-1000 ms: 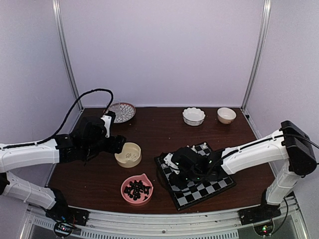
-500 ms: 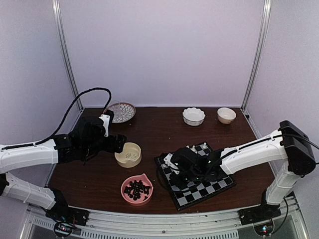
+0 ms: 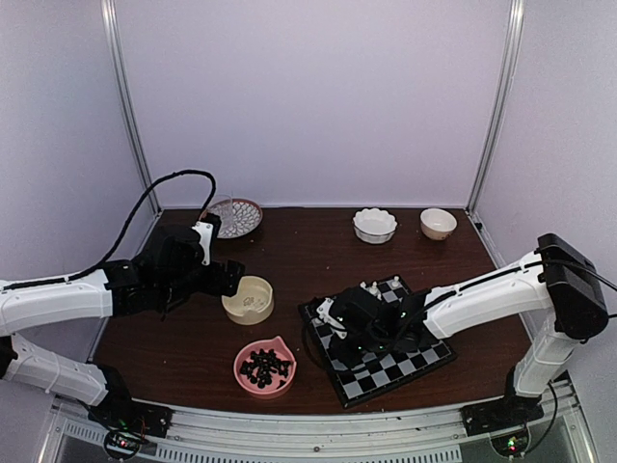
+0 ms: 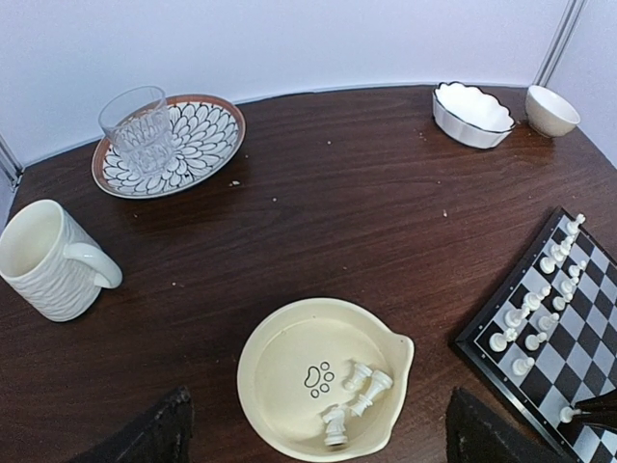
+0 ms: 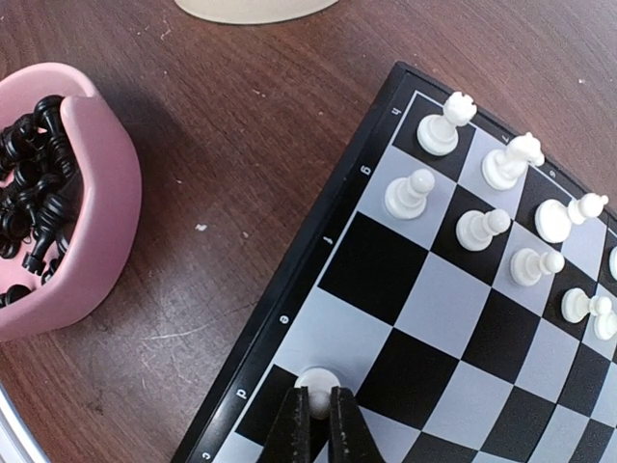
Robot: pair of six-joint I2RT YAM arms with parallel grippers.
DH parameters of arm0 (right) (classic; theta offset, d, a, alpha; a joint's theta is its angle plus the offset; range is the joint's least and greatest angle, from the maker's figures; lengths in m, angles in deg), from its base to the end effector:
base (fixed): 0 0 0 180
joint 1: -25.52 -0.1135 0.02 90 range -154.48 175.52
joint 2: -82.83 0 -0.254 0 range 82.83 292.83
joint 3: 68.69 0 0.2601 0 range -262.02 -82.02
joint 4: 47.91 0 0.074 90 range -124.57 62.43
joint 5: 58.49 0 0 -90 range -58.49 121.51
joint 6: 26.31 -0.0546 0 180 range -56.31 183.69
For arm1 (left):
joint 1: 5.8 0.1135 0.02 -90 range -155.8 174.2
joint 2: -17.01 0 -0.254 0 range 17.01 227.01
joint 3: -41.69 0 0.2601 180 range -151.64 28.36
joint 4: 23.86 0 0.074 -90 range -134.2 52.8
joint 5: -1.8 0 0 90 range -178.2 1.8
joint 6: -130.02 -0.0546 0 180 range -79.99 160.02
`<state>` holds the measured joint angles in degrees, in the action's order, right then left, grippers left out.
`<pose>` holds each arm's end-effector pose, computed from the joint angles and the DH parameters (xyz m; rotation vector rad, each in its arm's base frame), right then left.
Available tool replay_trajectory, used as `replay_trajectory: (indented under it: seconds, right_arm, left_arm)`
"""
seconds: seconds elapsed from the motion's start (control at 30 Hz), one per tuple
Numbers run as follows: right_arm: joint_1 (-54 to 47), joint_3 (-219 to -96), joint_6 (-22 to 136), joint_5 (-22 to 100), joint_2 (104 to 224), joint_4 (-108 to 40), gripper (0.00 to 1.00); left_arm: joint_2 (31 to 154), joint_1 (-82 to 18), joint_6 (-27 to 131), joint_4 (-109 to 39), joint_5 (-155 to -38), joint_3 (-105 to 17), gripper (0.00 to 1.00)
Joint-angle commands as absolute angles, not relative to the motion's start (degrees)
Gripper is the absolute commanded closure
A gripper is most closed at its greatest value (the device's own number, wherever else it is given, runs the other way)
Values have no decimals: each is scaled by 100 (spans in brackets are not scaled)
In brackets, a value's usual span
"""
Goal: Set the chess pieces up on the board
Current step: Pick up the pawn from the chessboard, then place the pawn at b2.
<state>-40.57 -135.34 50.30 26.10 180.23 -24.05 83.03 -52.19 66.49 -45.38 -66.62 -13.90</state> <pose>0.1468 0.3184 0.1278 -1.1080 2.3245 0.4316 0.2066 -0.1878 0.2325 0.1441 2.1017 -0.3691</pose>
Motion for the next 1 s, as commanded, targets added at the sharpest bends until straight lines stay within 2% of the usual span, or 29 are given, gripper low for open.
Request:
replay_trajectory:
  seconds: [0.0, 0.53, 0.97]
  right_arm:
    - [-4023, -13524, 5049, 2464, 17851, -2491, 100]
    - [-3909, -12923, 4835, 1515, 16932, -2704, 100]
    - [-2647, -12623, 4522, 1903, 16431, -2616, 100]
  left_arm:
    - [8317, -5215, 6621, -4334, -6744, -1357, 10]
    - [8317, -5218, 6612, -4269, -6861, -1329, 12]
    - [8421, -5218, 6603, -4172, -6968, -1310, 12]
